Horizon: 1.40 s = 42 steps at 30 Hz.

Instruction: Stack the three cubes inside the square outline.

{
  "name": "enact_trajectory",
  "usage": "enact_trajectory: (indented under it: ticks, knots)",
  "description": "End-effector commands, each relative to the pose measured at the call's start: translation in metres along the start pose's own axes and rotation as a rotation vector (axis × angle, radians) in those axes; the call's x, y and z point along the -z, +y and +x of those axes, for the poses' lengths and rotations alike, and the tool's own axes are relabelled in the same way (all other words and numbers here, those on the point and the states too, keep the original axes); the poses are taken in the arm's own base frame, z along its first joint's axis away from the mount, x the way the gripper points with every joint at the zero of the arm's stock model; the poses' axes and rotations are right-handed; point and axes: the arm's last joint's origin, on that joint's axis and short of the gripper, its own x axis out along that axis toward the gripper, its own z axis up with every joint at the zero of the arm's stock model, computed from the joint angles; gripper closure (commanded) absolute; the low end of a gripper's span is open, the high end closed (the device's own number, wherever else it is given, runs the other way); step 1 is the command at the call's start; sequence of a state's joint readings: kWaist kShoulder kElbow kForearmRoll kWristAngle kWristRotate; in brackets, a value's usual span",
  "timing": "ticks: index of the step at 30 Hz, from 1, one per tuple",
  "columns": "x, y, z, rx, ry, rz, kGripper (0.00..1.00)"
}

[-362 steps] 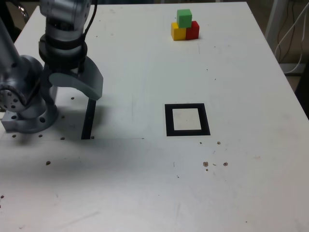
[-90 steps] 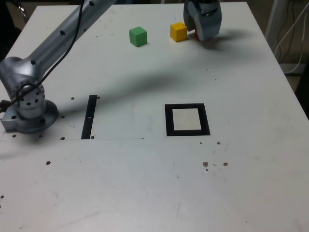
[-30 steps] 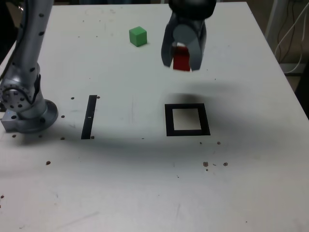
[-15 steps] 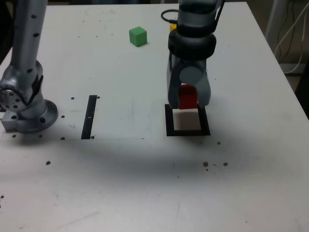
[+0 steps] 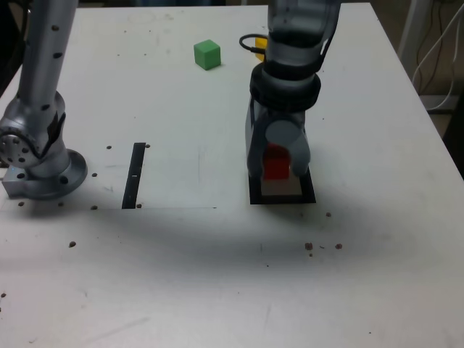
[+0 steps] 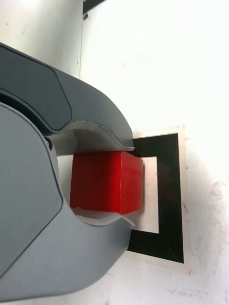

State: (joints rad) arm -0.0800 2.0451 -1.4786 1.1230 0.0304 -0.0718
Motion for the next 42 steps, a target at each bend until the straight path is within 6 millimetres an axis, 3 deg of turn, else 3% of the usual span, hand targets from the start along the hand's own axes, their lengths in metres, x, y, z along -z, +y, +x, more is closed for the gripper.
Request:
enact_trajectory:
  ticks: [1,6,10,15,22,30,37,42]
  knots:
    - [0.000,-0.005,0.003,-0.007,0.007,0.003,0.84]
    - [-0.001,-0.009,0.005,-0.021,0.010,0.003,0.83]
    - [-0.001,-0.008,0.005,-0.037,0.020,0.006,0.77]
    - [-0.002,-0.007,0.001,-0.052,0.035,0.011,0.63]
    - [-0.002,-0.008,0.000,-0.040,0.055,0.020,0.34]
    - [-0.003,-0.009,0.002,-0.021,0.060,0.028,0.27]
    - [0.001,-0.009,-0.004,-0.031,0.059,0.033,0.04]
    - [0.008,0.005,-0.017,-0.061,0.077,0.006,0.01]
